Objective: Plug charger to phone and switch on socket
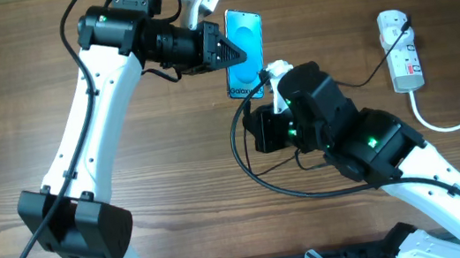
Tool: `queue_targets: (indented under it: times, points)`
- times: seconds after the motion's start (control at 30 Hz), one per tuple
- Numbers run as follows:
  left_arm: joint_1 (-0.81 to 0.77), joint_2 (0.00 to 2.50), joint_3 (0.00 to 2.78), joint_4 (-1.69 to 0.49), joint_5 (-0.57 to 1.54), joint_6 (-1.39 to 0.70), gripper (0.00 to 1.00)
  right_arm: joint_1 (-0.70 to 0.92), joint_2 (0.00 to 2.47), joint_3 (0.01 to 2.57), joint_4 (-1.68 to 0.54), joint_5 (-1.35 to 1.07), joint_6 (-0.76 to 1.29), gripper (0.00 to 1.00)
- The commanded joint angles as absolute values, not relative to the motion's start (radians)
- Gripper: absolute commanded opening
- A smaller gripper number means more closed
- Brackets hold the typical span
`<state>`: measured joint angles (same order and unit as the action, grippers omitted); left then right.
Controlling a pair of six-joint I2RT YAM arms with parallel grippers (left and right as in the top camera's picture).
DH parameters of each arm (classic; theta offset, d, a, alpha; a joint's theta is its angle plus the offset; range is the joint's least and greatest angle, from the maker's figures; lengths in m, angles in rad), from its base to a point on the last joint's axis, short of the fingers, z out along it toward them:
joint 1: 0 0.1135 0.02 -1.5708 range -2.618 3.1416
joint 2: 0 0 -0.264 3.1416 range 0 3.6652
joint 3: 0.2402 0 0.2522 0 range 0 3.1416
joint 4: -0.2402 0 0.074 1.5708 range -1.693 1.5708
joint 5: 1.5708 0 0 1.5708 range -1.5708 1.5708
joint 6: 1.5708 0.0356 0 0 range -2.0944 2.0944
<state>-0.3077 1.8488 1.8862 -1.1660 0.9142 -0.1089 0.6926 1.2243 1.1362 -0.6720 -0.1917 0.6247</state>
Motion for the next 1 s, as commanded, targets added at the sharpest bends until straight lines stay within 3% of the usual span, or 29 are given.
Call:
queue_targets:
  times: [0.0,0.97]
  points:
    - [-0.311,1.826,1.898,-1.163,0.960,-0.082,0.04,0.690,1.221,1.159,-0.676,-0.219,0.629,0.05]
    - [-0.311,1.826,1.898,-1.166,0.970,-0.056,0.04,0.690,1.234,1.159,-0.692,-0.227,0.632,0.05]
